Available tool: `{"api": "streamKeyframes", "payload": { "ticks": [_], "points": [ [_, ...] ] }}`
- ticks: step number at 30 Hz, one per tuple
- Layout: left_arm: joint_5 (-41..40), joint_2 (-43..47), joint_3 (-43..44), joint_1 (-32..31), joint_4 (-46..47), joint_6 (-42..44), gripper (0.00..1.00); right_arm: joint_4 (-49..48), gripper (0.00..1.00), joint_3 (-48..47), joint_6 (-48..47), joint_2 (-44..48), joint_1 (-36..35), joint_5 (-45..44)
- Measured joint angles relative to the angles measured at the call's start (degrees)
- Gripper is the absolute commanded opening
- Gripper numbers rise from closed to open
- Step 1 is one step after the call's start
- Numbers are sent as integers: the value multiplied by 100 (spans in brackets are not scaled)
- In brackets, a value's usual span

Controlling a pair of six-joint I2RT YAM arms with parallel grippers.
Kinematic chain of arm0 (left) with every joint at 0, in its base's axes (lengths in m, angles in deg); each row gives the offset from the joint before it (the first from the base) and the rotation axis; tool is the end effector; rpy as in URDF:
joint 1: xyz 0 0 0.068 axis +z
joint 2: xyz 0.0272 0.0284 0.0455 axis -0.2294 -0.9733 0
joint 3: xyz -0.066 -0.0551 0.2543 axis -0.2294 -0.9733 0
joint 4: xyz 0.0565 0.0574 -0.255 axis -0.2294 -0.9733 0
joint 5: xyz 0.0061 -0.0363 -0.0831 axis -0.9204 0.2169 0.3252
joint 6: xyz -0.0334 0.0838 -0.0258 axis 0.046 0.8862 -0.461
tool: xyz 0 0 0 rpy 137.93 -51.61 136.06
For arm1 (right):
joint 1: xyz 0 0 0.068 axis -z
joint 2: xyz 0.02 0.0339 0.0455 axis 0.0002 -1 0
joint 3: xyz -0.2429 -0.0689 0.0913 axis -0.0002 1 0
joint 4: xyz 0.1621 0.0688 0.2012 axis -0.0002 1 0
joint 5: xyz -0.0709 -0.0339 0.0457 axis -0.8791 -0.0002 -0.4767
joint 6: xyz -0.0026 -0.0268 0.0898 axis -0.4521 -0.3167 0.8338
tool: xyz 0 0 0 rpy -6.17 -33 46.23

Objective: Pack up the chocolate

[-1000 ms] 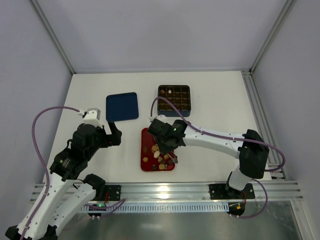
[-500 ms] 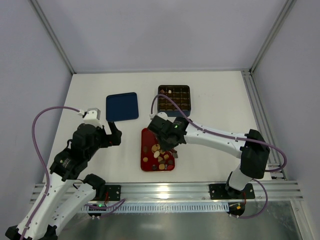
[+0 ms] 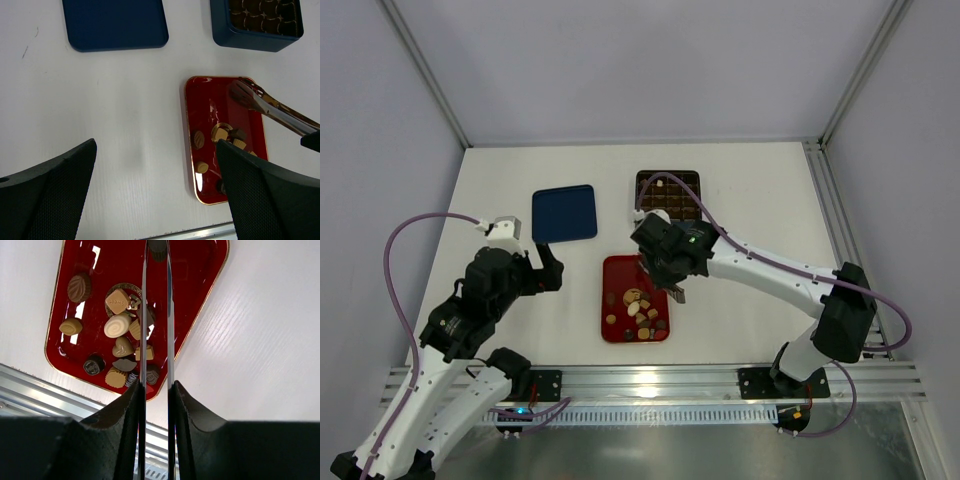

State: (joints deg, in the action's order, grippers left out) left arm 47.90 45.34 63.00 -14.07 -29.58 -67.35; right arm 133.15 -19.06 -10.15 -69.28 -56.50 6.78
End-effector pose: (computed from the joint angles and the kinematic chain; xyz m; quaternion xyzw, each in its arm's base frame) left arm 0.1569 -0.0598 0.2967 -0.0522 0.8617 -0.1385 0.4853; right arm 0.2044 0.2777 0.2352 -0.2051 0.9494 0.0749 0.2258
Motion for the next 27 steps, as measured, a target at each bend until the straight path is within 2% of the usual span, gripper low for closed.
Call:
{"api": "streamKeyframes", "payload": {
  "ticks": [13, 21, 27],
  "points": [
    [0, -2, 0, 0, 0, 0, 100, 79, 27, -302, -282, 278, 815, 380],
    [0, -7, 0, 0, 0, 0, 100, 131, 27, -1287, -529, 223, 1836, 481],
    [0, -24, 0, 0, -2, 0, 100, 61, 27, -2175, -675, -481, 2608, 588]
  ]
}}
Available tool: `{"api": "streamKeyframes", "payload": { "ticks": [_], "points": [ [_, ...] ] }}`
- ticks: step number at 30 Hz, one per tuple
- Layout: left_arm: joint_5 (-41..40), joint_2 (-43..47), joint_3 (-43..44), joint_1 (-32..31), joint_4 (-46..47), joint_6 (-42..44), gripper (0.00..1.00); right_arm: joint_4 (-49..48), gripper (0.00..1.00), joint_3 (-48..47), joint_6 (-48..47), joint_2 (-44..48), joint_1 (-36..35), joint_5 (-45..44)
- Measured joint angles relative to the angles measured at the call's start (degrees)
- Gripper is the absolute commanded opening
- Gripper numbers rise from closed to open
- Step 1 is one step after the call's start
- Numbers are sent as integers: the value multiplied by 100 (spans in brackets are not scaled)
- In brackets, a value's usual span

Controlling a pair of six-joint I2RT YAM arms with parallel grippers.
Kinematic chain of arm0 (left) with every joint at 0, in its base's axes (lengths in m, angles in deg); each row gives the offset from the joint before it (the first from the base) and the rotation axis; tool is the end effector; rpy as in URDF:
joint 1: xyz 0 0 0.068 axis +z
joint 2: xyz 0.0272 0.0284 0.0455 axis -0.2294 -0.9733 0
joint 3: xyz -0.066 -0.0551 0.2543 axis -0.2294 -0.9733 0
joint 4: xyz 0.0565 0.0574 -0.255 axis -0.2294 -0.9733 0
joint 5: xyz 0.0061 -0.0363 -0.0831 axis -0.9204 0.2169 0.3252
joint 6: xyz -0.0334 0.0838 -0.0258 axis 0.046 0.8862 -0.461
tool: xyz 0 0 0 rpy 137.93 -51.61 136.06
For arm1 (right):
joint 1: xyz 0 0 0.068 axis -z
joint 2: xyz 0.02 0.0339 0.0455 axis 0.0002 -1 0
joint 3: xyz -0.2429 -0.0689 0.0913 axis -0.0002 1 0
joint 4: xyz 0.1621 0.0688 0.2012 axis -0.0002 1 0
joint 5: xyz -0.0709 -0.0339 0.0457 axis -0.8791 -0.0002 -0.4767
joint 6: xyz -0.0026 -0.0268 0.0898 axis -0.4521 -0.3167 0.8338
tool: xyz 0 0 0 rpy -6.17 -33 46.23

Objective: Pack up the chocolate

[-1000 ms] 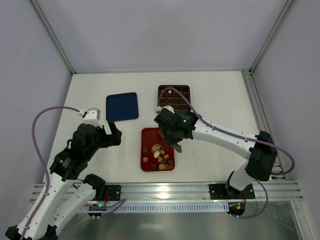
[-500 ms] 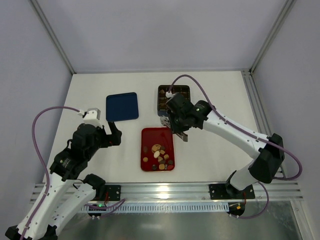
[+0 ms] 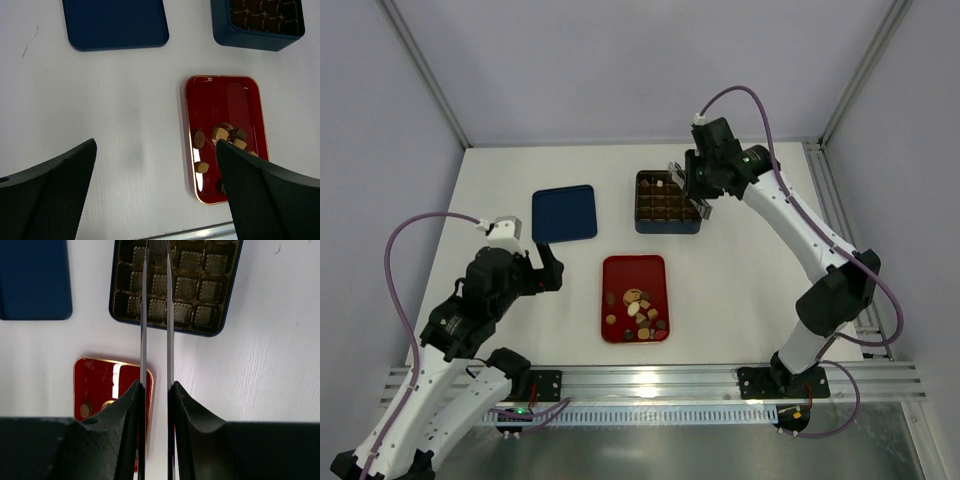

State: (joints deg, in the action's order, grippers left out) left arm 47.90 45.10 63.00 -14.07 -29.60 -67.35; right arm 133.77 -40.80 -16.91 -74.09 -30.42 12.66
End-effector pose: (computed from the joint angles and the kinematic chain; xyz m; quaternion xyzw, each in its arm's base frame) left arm 0.1576 -0.0601 0.2961 -0.0519 0.8628 -0.1375 0.4837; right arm 0.3422 0.1910 0.3328 -0.0447 0.9333 0.1158 0.3369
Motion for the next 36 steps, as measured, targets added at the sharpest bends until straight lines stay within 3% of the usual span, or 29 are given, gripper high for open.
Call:
{"api": "streamKeyframes", "payload": {
  "ticks": [13, 21, 27, 36],
  "points": [
    [0, -72, 0, 0, 0, 0, 100, -50, 26, -1167, -125, -1993, 603, 66],
    [0, -92, 0, 0, 2, 0, 100, -98, 27, -1167, -129, -2107, 614, 7],
    [0, -107, 0, 0, 2, 0, 100, -151, 36, -1167, -129, -2107, 614, -7],
    [2, -107, 0, 0, 2, 0, 100, -157, 41, -1167, -142, -2107, 614, -7]
  ]
}}
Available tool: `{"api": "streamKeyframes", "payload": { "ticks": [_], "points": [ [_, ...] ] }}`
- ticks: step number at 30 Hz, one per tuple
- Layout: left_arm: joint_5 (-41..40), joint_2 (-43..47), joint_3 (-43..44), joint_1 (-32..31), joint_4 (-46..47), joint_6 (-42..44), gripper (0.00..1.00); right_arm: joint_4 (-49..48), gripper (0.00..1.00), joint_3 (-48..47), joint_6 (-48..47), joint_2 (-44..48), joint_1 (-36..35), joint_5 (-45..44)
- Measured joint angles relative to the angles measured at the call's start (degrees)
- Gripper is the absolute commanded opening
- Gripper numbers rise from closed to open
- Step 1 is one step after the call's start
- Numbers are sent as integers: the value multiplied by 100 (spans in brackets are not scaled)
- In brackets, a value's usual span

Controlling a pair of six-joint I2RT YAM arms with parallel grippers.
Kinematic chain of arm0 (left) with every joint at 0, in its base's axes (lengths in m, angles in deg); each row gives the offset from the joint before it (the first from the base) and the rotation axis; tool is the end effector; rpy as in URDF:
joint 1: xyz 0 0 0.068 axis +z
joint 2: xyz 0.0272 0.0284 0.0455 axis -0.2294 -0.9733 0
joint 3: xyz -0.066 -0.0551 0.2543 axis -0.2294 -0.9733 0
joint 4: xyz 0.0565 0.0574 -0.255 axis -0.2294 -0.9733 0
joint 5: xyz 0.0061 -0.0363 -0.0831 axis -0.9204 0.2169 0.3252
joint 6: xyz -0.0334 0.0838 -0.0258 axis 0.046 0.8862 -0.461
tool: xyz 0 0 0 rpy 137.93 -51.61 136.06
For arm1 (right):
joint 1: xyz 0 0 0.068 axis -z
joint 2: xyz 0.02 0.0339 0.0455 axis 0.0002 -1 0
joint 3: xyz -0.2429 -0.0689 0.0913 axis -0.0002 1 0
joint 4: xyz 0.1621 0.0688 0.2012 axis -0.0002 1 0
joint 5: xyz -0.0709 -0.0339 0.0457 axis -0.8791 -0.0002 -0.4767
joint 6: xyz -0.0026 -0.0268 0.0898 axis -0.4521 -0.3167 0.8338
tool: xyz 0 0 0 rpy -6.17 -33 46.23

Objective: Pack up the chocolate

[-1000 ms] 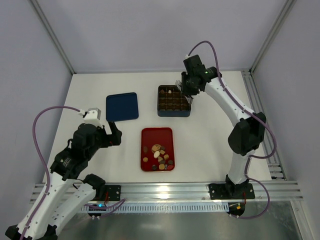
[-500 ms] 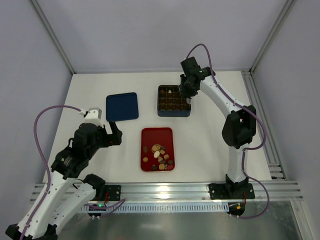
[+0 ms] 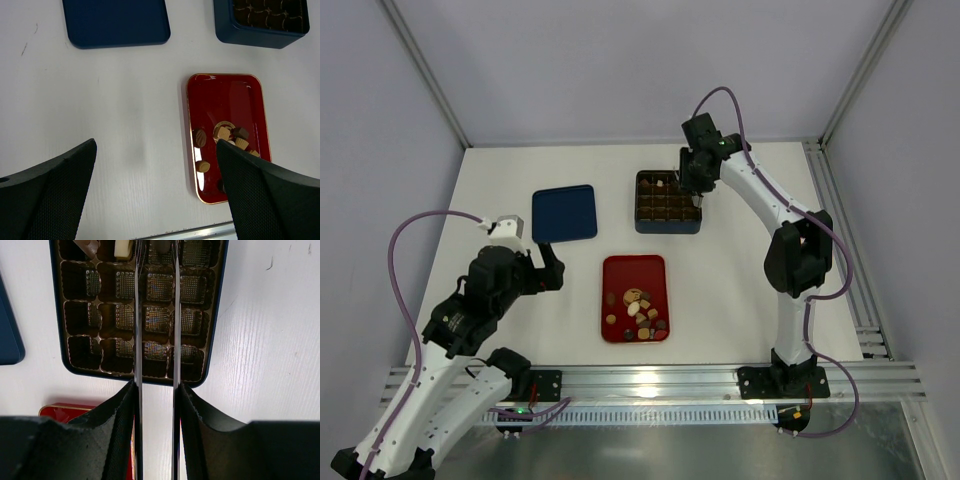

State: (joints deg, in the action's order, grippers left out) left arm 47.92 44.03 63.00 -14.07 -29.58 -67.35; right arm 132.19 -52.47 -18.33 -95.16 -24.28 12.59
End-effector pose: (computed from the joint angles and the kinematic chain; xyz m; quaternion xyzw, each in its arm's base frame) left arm 0.1606 -0.0617 0.2933 -0.0509 0.8673 -0.1336 0.4768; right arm 0.4373 0.1878 0.2535 -0.0098 0.9561 0.0668 0.2850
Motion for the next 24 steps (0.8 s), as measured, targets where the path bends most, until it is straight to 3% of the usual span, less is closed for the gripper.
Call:
{"api": "streamKeyframes", "payload": {
  "ticks": [10, 18, 24],
  "points": [
    [-2, 0, 0, 0, 0, 0, 100, -55, 41, 302, -2, 219, -61, -4],
    [2, 2, 0, -4, 0, 0, 100, -162, 41, 1867, 11, 1921, -544, 17],
    [2, 2, 0, -4, 0, 0, 100, -166, 41, 2761, 116, 3185, -1397, -61]
  ]
}}
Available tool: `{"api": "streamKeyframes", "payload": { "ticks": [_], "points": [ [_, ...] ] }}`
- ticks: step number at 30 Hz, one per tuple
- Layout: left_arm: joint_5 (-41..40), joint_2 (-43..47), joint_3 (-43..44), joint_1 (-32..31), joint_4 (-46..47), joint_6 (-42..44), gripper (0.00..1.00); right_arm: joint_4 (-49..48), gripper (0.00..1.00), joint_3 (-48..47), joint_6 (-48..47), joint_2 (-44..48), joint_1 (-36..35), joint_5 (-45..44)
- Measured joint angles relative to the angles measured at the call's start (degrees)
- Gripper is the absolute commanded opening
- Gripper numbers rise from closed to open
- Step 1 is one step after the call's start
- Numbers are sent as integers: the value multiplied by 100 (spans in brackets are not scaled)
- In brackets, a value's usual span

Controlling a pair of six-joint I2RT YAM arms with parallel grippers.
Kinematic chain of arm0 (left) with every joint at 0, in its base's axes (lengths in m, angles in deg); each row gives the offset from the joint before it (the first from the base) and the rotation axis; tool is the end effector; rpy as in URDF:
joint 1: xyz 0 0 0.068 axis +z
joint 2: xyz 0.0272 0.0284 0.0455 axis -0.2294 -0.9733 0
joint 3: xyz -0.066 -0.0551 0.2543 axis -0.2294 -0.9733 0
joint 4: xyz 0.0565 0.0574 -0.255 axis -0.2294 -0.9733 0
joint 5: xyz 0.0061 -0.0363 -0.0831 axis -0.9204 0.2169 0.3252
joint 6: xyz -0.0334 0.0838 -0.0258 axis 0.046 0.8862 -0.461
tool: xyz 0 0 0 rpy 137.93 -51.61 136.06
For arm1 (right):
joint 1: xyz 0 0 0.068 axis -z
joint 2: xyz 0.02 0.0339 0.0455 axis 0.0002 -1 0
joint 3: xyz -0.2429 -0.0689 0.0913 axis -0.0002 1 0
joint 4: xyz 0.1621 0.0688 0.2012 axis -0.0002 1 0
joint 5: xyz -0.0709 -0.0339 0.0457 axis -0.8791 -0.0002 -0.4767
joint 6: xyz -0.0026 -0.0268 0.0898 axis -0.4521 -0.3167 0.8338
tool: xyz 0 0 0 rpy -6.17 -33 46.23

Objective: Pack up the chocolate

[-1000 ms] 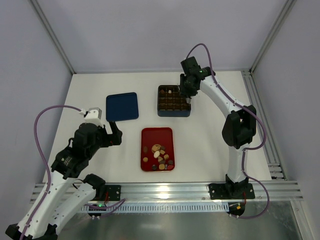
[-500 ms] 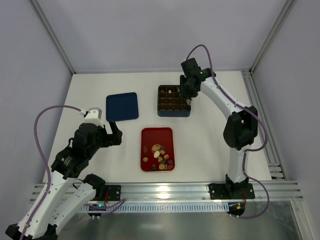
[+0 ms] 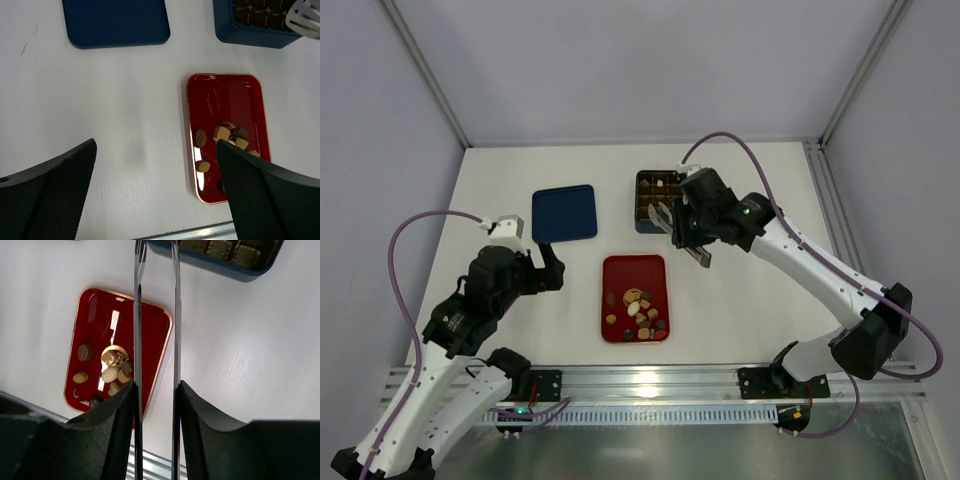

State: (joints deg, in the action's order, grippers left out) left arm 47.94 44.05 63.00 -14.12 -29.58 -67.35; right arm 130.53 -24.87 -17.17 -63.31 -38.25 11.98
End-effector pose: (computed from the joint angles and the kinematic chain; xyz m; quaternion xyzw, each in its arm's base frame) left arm 0.1605 -0.0618 0.2934 -0.0505 0.8673 -0.1340 0.4768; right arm 0.2769 0.2061 0.3065 -0.1099 0.9334 0.1248 0.3180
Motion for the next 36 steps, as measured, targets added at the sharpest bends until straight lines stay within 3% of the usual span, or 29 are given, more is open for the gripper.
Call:
{"api": "streamKeyframes", "payload": {
  "ticks": [5, 14, 36],
  "points": [
    [0, 0, 0, 0, 0, 0, 100, 50, 40, 739, 192, 603, -791, 9],
    [0, 0, 0, 0, 0, 0, 100, 173, 40, 1486, 479, 872, -1766, 70],
    [0, 0, 0, 0, 0, 0, 100, 219, 40, 1663, 525, 479, -2127, 173]
  ]
}}
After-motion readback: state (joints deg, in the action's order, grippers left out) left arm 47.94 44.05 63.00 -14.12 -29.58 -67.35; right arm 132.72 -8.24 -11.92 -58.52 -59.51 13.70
